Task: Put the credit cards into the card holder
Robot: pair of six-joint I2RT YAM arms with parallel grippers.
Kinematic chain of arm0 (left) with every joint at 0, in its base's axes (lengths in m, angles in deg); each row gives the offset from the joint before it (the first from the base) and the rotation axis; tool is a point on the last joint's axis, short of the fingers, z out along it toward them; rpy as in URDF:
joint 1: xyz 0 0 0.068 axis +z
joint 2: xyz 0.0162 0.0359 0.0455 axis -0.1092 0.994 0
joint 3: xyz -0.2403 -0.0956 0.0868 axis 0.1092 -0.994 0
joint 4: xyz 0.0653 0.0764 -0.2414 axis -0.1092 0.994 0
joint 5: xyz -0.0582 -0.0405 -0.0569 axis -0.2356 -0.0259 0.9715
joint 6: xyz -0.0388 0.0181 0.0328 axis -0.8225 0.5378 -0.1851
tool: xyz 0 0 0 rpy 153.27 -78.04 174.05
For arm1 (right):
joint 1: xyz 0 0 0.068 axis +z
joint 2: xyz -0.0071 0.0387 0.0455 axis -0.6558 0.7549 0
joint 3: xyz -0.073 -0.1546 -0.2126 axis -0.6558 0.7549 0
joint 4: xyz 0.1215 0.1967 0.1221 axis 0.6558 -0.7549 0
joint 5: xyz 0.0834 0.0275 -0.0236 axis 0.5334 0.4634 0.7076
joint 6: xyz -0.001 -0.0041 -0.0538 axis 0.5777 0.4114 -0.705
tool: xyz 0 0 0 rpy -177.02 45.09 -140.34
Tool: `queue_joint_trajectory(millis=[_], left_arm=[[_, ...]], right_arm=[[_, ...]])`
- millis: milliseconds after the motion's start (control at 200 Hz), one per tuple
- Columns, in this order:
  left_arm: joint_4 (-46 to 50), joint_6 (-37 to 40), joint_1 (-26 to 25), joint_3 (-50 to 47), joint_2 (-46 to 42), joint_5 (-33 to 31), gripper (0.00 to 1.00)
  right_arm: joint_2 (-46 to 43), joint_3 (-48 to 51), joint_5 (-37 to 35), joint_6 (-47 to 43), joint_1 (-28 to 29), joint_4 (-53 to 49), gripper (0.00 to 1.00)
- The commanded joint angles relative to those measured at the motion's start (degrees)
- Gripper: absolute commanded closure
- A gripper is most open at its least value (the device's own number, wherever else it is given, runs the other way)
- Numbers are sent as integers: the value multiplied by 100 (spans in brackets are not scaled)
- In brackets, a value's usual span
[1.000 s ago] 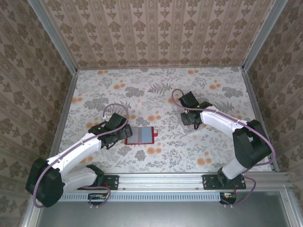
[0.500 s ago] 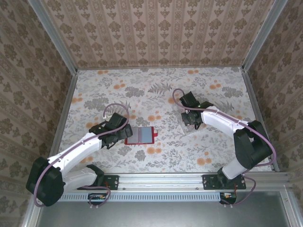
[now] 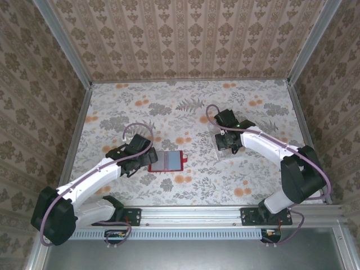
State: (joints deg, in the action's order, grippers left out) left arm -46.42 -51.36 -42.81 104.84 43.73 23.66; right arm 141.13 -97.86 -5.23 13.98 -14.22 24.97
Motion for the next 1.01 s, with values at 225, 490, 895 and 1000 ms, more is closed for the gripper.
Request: queue_joint_trajectory(millis=[225, 490, 895, 1000], left_arm=[[-36, 237, 93, 120, 25, 4, 0], [-182, 404, 220, 42, 138, -3, 0], [-392, 537, 391, -60, 393, 47, 0], [-402, 543, 425, -80, 399, 74, 0]], right_arm=[[-945, -438, 1057, 459, -13, -62, 100], [-1256, 410, 2258, 1891, 272, 1813, 100], [489, 889, 1698, 3514, 2021, 4615, 100], [923, 799, 1570, 3668, 2239, 4923, 100]])
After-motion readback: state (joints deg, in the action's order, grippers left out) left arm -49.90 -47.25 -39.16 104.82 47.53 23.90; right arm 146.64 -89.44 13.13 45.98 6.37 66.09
